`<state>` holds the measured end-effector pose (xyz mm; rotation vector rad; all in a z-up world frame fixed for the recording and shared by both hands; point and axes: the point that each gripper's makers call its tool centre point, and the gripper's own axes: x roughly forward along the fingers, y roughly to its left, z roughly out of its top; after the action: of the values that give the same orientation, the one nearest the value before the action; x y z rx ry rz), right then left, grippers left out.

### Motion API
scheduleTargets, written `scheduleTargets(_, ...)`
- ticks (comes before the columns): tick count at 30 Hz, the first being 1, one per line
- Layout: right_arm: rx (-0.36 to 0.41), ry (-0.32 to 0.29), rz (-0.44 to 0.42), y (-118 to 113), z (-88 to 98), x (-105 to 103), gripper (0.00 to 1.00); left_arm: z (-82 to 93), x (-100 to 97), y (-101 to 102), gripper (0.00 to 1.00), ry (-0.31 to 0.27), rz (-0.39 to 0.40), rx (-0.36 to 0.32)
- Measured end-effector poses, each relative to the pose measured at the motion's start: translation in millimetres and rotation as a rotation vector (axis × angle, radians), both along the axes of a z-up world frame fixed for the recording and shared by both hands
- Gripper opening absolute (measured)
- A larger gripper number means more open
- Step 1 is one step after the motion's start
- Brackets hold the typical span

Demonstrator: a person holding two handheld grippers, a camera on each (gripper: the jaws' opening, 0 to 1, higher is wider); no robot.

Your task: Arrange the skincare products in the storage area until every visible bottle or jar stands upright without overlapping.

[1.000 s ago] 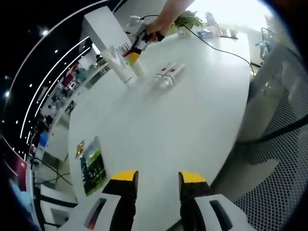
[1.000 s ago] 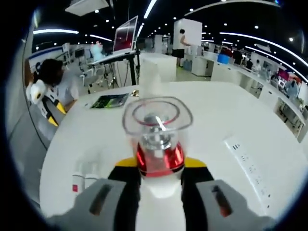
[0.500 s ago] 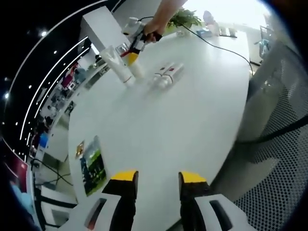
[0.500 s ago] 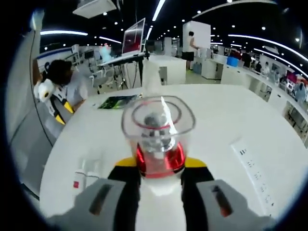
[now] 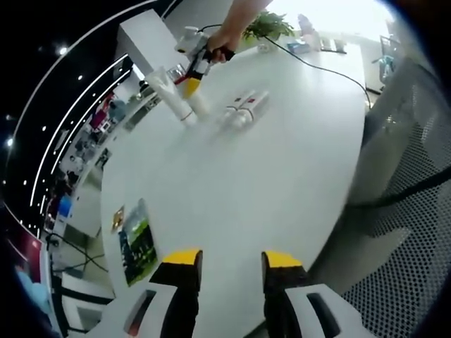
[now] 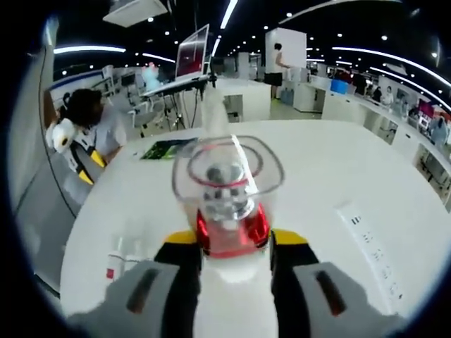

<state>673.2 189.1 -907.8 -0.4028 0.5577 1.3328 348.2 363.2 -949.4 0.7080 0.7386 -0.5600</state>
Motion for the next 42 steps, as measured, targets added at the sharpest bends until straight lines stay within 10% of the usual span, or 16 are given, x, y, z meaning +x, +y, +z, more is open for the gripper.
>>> scheduleTargets(12,-0.133,0.106,-0.232,-66,-15.8,-42,0.45,-3.1,-3.1,0,0.35,0.017,-0.016,0.015)
scheduleTargets(21,-0.270,0.081,-0.009,-41,-24.0,-117,0.41,-3.8,-3.8,0,0.35,0.021,-0.030,0.023)
scheduleTargets(42,-0.551,0.026,0.169,-43,-79.4,-140,0.26,1.6,-1.8,2,0.37,-0.006,-0.040,0.044)
